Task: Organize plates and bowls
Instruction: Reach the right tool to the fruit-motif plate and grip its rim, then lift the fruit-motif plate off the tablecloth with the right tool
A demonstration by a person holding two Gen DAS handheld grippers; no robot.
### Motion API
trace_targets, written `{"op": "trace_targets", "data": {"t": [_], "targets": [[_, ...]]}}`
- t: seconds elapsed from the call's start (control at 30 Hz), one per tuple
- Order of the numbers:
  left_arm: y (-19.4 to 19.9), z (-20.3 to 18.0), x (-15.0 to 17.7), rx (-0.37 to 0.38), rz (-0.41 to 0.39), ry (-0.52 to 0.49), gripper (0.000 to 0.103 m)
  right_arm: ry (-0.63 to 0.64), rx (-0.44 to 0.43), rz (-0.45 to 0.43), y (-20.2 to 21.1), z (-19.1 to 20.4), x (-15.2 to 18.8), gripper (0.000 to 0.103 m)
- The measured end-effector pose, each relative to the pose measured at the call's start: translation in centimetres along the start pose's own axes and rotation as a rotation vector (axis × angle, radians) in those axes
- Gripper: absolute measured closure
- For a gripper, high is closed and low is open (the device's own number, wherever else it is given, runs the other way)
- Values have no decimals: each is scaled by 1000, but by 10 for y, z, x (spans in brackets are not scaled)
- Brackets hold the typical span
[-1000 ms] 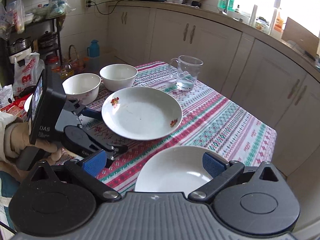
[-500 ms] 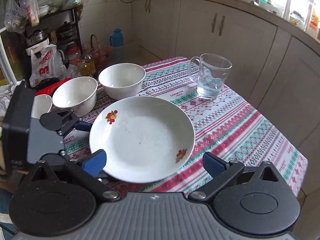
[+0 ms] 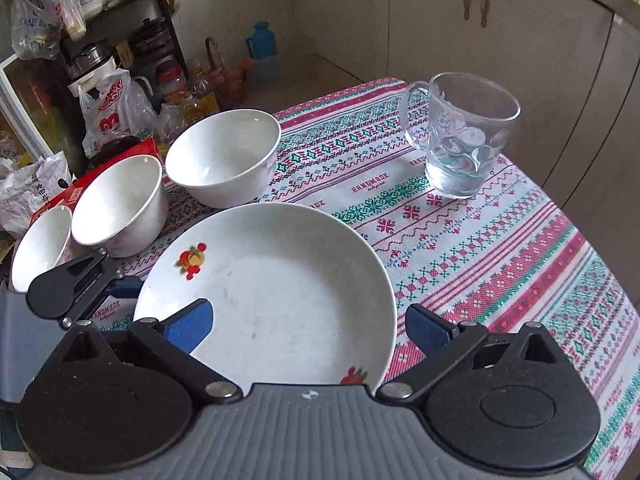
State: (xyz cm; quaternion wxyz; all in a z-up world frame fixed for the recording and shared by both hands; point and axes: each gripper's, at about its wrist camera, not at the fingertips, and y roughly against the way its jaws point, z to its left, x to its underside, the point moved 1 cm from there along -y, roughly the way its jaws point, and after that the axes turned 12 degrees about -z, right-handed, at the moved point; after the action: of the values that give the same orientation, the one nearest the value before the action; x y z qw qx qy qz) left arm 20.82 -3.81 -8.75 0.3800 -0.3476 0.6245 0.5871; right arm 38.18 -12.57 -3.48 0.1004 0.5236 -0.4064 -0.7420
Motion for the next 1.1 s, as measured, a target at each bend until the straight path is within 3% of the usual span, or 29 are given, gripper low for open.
{"op": "trace_targets", "data": {"t": [0.27, 0.6, 0.83, 1.1], "targets": [[0, 0, 0, -1, 0, -1, 0, -56, -47, 30, -30, -22, -7, 0], [-1, 0, -1, 2, 0, -2, 0, -162, -273, 93, -47, -45, -14, 0], [-2, -1, -2, 1, -2, -9, 0, -189, -342, 158, -63, -48, -18, 0], [-2, -5, -3, -3, -12, -48, 0, -205, -366, 166, -63, -52, -19, 0]]}}
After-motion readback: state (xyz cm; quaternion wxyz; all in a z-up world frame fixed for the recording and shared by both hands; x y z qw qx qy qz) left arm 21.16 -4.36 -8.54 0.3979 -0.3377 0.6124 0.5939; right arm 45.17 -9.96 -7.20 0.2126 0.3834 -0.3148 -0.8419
